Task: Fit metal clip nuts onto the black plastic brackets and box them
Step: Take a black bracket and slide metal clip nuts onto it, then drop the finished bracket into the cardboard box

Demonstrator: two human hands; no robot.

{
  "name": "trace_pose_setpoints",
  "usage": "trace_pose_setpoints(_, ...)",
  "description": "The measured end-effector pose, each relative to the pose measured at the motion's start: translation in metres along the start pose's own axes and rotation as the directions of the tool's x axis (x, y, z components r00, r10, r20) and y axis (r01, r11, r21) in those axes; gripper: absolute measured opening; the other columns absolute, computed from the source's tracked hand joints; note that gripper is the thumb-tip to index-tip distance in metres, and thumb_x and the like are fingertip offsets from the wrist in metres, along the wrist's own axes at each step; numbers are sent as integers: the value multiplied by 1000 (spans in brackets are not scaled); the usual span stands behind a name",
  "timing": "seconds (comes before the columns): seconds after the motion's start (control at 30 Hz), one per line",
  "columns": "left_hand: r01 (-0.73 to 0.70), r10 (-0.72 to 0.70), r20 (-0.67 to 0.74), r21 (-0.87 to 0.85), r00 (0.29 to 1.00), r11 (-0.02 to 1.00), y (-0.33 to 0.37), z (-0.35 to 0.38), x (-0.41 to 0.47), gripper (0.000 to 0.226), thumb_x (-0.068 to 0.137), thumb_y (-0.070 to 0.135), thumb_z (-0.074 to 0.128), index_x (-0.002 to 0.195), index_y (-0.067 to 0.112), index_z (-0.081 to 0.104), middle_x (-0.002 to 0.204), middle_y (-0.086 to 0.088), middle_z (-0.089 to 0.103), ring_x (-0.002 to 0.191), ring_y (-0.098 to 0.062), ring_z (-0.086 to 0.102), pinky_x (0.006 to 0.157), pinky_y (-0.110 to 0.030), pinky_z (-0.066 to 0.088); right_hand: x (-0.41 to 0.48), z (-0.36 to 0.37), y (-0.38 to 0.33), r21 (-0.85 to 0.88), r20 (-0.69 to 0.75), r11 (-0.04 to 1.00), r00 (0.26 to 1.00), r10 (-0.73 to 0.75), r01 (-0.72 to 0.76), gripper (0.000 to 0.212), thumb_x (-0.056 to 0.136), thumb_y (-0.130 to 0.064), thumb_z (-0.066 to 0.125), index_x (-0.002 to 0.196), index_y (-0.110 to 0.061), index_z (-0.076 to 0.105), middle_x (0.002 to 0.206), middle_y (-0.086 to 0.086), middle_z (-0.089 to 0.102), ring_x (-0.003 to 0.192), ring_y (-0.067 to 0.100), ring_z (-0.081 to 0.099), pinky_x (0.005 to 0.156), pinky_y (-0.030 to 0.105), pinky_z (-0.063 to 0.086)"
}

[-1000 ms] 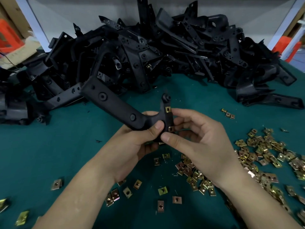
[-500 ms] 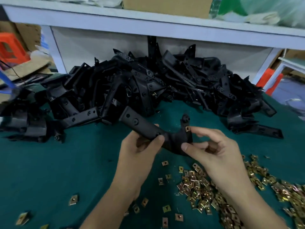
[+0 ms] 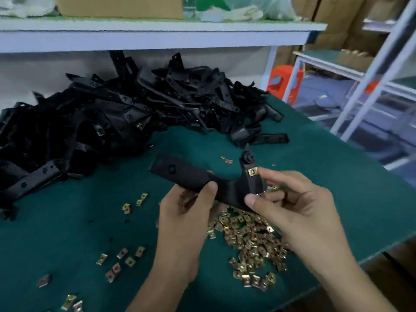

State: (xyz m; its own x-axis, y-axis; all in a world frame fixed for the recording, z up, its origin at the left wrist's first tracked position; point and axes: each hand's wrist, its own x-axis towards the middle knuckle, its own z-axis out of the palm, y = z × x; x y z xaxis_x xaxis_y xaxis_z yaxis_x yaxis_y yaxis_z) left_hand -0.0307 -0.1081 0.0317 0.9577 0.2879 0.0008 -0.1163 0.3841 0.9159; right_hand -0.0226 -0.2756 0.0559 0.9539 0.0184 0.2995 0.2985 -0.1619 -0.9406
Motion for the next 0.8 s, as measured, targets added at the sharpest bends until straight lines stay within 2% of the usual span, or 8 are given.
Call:
trace_pose_setpoints(0.1,30,-31,77,15,997,999,-19,34,-19,19,95,11,69,85,25,78,95,1,78,93,-14,76,75,-24,61,-29,-40,4,-11,-119,1000,993,19,-21,46,62,-28,89,106,-33,78,98,-8,68,70,5,65,68,16,51)
trace_pose_setpoints(0.27,114,-120,158,47,980,992,-56,93,-53,23,88,19,73,96,41,71,98,11,76,94,-17,76,70,-23,61,-75,-105,4,-64,-307,996,951,42,-65,45,61,-27,88,104,-34,78,91,-6,67,68,4,64,62,16,48)
trace_pose_setpoints(0.4,165,-176,225,65,958,984,-84,134,-76,37,90,6,71,120,27,63,105,-3,74,98,-17,75,72,-32,62,-111,-147,4,-82,-425,985,900,101,-150,50,60,-28,90,108,-35,76,89,-2,64,66,7,62,63,20,48)
trace_pose_setpoints(0.47,213,-223,284,66,933,975,-98,151,-88,39,90,4,71,117,29,64,101,-5,73,96,-14,75,71,-30,62,-128,-165,6,-96,-480,977,869,123,-191,50,61,-28,90,108,-34,76,90,-1,64,69,10,62,65,21,49)
trace_pose_setpoints(0.53,222,-245,373,104,895,969,-110,166,-99,39,89,4,72,112,35,65,99,2,76,96,-12,75,70,-28,61,-144,-182,9,-119,-535,965,833,137,-235,48,62,-25,91,106,-36,76,91,-1,65,69,10,63,66,22,51)
trace_pose_setpoints(0.67,213,-278,517,183,810,960,-124,192,-114,29,92,3,70,117,18,63,102,0,78,97,-15,75,73,-34,63,-168,-208,10,-149,-631,951,767,120,-272,43,68,-18,90,105,-34,76,93,3,68,71,13,66,69,27,56)
trace_pose_setpoints(0.73,176,-292,578,249,763,952,-129,201,-118,19,92,10,73,109,17,66,97,-1,77,97,-16,75,80,-40,63,-177,-217,10,-184,-684,939,724,91,-291,35,74,-23,86,106,-32,76,90,2,68,73,14,66,68,27,56)
trace_pose_setpoints(0.8,101,-287,609,321,739,942,-132,207,-121,17,87,24,76,103,27,69,97,2,77,97,-13,74,85,-43,61,-185,-225,11,-242,-737,912,675,49,-330,24,82,-29,80,105,-32,75,87,-5,69,75,12,67,65,23,54)
